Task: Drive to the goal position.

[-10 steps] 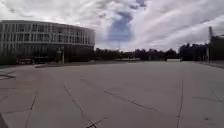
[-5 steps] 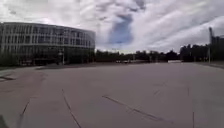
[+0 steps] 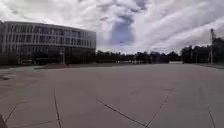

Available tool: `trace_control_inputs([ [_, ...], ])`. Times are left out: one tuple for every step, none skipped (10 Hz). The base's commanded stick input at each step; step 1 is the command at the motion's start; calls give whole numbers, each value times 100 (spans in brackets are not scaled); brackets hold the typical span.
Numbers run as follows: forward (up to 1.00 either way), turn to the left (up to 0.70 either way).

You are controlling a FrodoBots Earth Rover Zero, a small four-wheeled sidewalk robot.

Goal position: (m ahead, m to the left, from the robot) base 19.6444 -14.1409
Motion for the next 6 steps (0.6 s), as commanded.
trace_control_inputs([
  [70,1],
  [70,1],
  [70,1],
  [70,1],
  [70,1],
  [70,-6],
])
